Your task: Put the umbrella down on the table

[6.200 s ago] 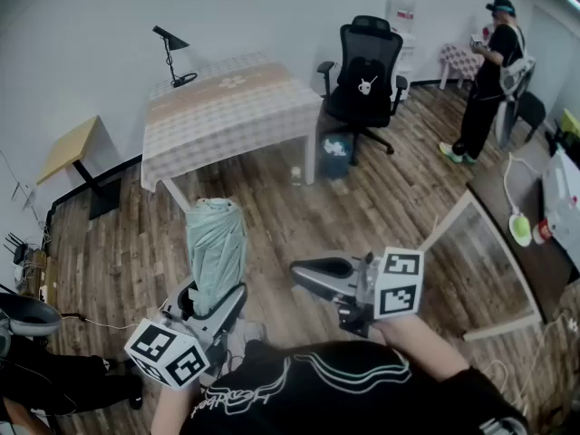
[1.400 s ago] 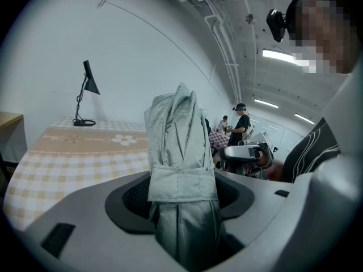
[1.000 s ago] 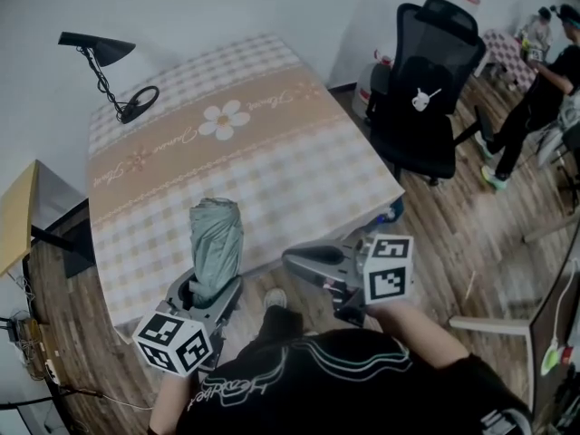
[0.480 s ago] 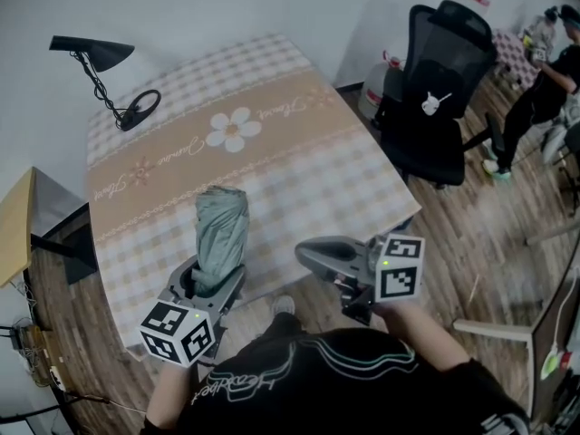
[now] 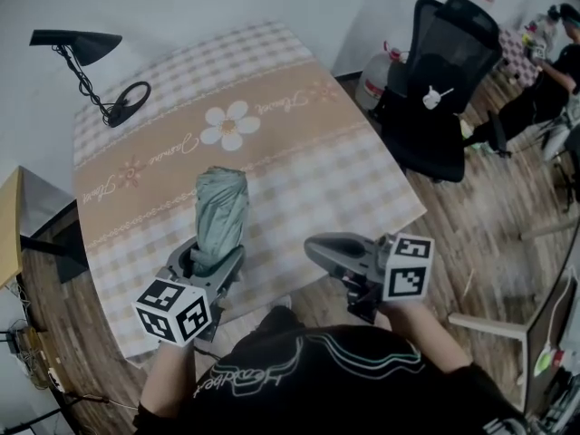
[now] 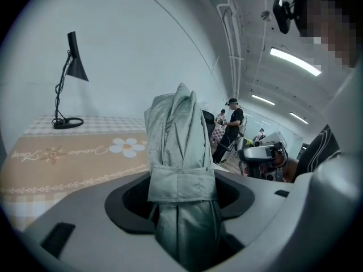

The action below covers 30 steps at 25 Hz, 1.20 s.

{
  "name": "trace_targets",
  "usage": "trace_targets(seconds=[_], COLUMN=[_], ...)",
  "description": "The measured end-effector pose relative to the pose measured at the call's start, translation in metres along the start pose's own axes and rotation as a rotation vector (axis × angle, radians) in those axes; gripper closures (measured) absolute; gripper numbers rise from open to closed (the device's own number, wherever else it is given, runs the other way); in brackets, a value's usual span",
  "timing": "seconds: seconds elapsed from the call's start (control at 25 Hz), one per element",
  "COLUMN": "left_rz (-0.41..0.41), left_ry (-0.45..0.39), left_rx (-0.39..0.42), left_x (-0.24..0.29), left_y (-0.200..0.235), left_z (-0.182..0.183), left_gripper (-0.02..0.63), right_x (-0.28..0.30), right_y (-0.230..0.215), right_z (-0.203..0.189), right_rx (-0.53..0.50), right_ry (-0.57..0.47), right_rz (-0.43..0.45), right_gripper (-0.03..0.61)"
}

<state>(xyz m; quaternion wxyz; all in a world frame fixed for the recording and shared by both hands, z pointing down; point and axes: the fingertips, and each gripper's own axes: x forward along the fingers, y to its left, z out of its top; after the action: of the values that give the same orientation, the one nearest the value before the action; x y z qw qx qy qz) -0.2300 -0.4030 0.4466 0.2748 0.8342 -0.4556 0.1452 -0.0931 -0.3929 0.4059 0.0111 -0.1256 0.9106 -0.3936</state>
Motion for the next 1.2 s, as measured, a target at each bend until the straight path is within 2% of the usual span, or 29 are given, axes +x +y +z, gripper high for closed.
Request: trace_targets(seconds=[0.44, 0.92, 1.2], left_rz=[0.018, 0.054, 0.064], left_ry=[0.074, 0.231, 0.344], left_rx=[-0.003, -0.045, -0.032], left_x=[0.046, 0.087, 0.112], left_y=[0.045, 0.087, 0.100], left_z=[-0.007, -0.058, -0.091], left_gripper=[0.347, 0.345, 0.345], right_x=[0.007, 0.013, 0.015], right_y=[-0.040, -0.063, -0.072], right_z=[0.003, 0.005, 0.009], right_rx=[0.044, 0.076, 0.086], right_ry=[0.004, 0.004, -0.010], right_rz=[-0.076, -0.117, -0.137], right_gripper=[0.566, 0.566, 0.566])
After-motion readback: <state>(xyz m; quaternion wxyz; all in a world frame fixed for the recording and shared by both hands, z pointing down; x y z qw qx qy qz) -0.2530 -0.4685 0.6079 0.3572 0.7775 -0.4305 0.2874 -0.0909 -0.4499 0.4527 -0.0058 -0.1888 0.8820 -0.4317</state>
